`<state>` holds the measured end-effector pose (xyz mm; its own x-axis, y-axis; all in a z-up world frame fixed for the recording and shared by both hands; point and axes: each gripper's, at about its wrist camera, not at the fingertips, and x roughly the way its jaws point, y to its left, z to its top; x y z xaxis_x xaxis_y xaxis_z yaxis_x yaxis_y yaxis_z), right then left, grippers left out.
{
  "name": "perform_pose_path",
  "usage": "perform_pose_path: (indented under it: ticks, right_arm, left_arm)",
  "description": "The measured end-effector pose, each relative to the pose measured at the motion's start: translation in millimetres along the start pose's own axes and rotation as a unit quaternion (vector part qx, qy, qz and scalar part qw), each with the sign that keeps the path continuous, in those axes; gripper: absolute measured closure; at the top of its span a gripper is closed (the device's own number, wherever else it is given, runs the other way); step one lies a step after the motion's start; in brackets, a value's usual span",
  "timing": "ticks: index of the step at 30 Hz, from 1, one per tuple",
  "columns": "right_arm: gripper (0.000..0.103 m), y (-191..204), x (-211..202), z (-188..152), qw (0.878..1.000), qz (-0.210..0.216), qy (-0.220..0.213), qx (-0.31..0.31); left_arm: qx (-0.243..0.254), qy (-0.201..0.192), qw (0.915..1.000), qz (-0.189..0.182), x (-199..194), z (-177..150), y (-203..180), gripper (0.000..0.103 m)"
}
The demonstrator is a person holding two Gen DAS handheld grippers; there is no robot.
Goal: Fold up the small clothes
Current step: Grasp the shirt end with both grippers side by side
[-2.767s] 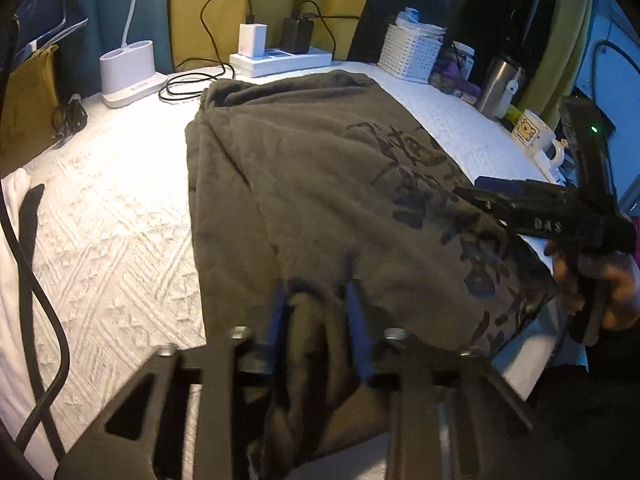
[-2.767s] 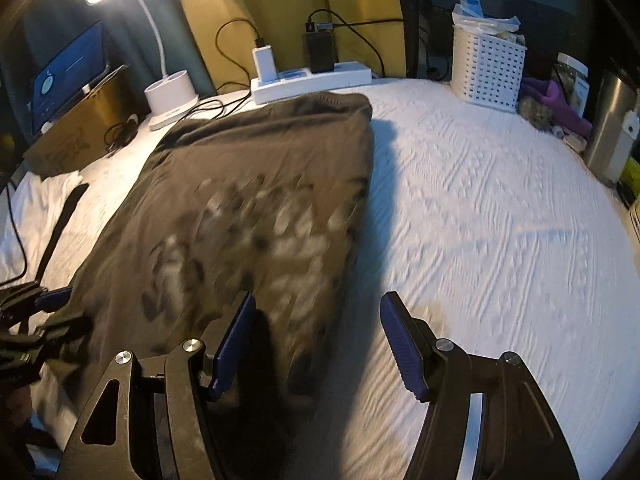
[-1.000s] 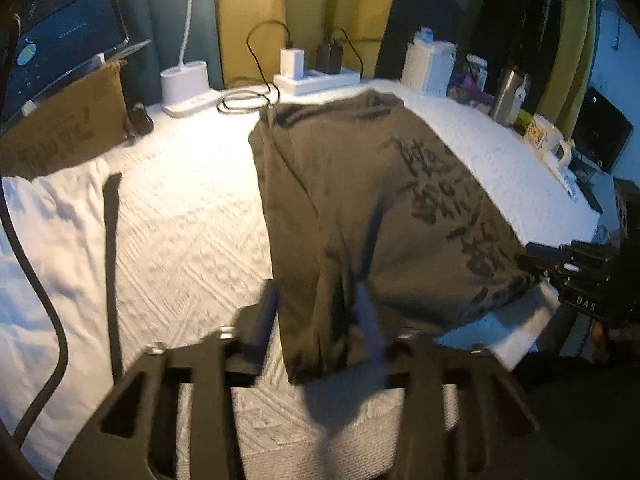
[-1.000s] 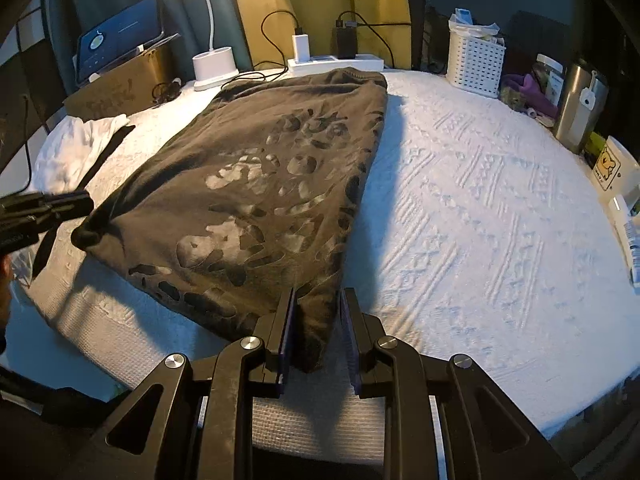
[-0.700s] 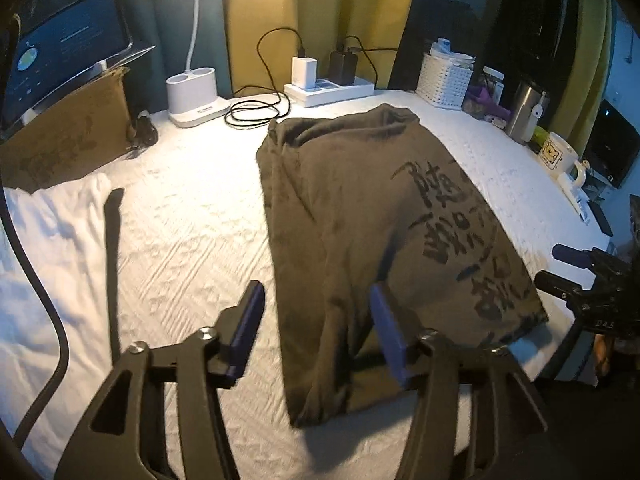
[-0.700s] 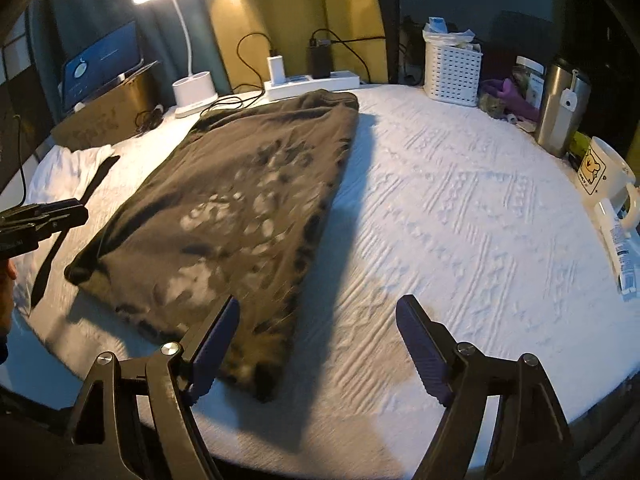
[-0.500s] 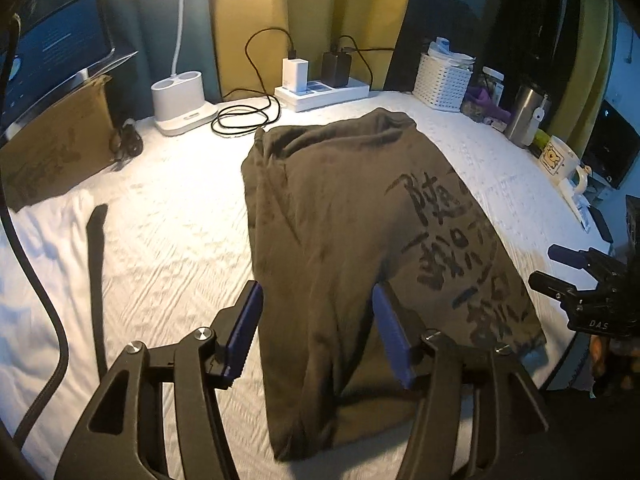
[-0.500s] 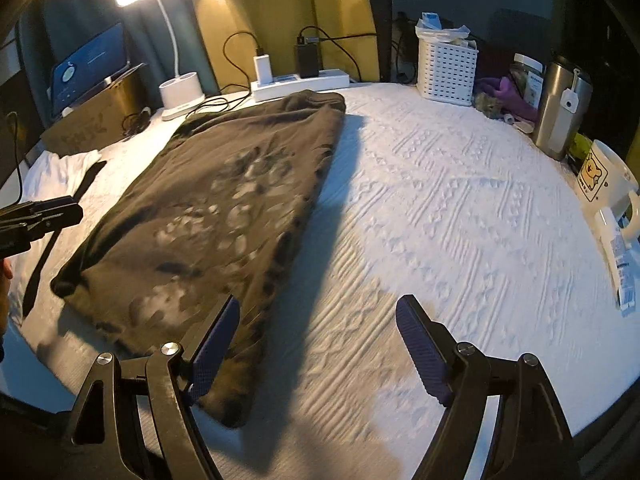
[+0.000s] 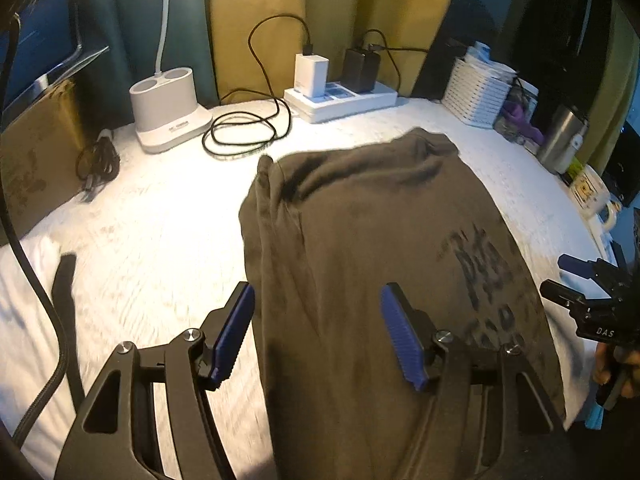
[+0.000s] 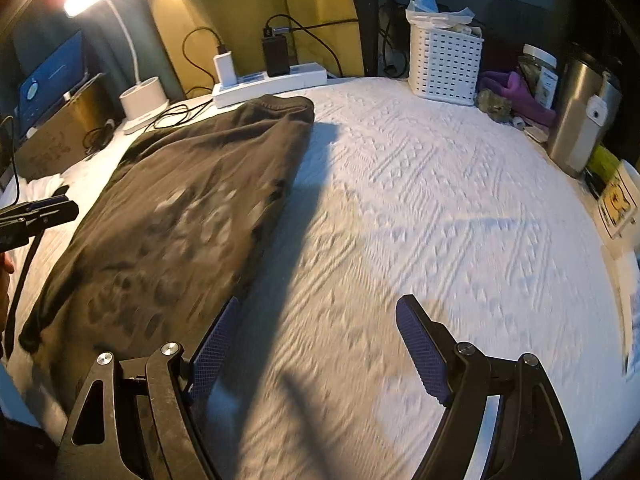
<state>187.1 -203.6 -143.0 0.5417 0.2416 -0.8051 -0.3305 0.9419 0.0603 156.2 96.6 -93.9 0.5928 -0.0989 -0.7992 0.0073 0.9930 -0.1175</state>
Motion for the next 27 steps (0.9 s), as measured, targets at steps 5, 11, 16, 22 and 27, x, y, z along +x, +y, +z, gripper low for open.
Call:
perform_pose_path:
  ticks: [5,11,16,22,27]
  right_arm:
    - [0.021,-2.7,19.8,27.8,1.0,0.0,0.001,-0.012]
    - [0.021,-5.0,42.7,63.2,1.0,0.006,-0.007,-0.023]
    - [0.021,-5.8,63.3,88.6,0.999,0.014,-0.01,-0.031]
    - [0.021,-2.1,89.1,111.2,0.999,0.029,-0.005,-0.034]
    - [0.021,4.7,109.3,121.4,0.998,0.05,0.001,-0.031]
  left_arm:
    - [0.001,0.002,1.0,-0.001,25.9,23.4,12.3,0.037]
    - [-0.004,0.014,0.9999,-0.002,61.0,43.8,29.6,0.037]
    - [-0.008,0.022,0.9996,-0.017,81.2,52.9,37.4,0.032]
    - [-0.023,0.015,0.9985,-0.047,86.3,59.9,39.4,0.027]
    - [-0.037,0.01,0.996,-0.08,86.3,60.2,41.6,0.026]
